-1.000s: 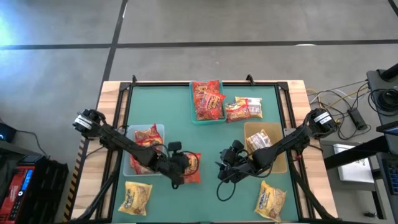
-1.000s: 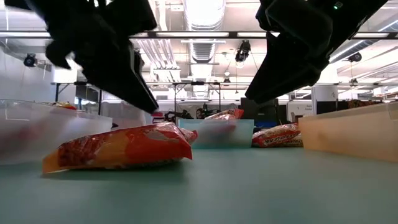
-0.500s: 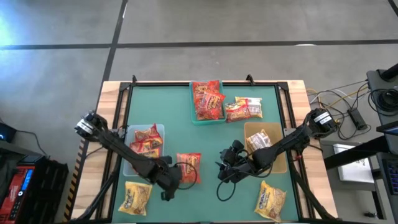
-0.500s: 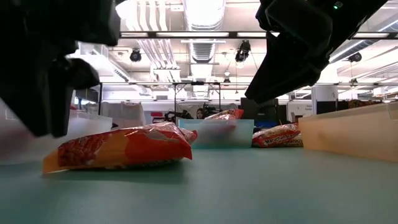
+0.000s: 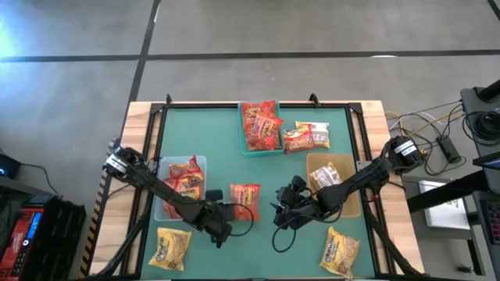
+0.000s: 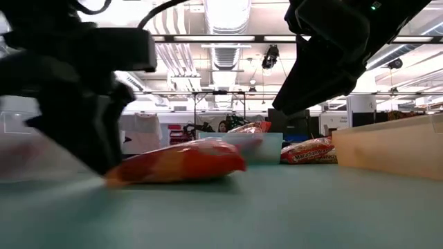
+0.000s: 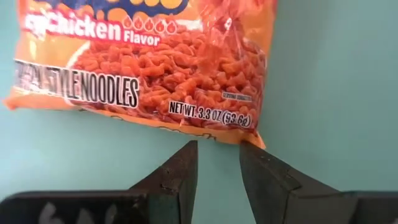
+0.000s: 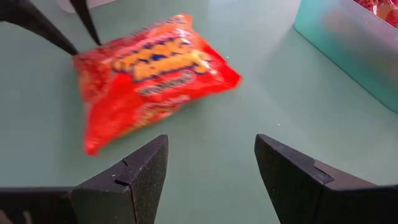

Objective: Sort Maruchan noodles
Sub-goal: Put the orange noodle pack into the blue bin

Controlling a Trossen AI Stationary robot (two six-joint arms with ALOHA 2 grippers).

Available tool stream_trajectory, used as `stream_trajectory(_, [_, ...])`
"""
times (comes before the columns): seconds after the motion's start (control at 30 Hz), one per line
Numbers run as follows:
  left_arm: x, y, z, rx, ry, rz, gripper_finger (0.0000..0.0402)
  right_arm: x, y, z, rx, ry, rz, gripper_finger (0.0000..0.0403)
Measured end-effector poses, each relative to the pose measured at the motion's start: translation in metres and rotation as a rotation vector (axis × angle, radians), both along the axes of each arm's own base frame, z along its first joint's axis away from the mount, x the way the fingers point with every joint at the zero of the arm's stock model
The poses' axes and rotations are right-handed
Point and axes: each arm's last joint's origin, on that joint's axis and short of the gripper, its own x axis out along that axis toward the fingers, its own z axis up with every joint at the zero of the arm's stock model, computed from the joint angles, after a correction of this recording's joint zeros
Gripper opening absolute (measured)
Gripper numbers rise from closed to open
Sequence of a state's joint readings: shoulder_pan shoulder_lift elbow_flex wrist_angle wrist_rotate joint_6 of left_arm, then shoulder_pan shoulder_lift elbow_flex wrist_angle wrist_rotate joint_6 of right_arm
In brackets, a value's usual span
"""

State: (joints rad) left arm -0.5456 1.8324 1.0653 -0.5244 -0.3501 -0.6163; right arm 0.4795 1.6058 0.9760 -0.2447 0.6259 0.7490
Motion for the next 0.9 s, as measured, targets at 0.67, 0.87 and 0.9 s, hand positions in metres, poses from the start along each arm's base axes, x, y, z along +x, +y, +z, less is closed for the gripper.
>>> stream_trajectory(0.67, [0.019,0.019,0.020,0.114,-0.181,-0.027,0.0102,0.000,0.000,0.000,0.002,-0.003,0.000,0.0231])
stream_trajectory(0.87, [0.026,0.021,0.024,0.152,-0.242,-0.047,0.0102,0.001,0.000,0.001,0.005,-0.010,0.000,0.0231])
stream_trajectory(0.9, [0.026,0.021,0.024,0.158,-0.241,-0.057,0.0102,0.001,0.000,0.001,0.006,-0.013,0.000,0.0231])
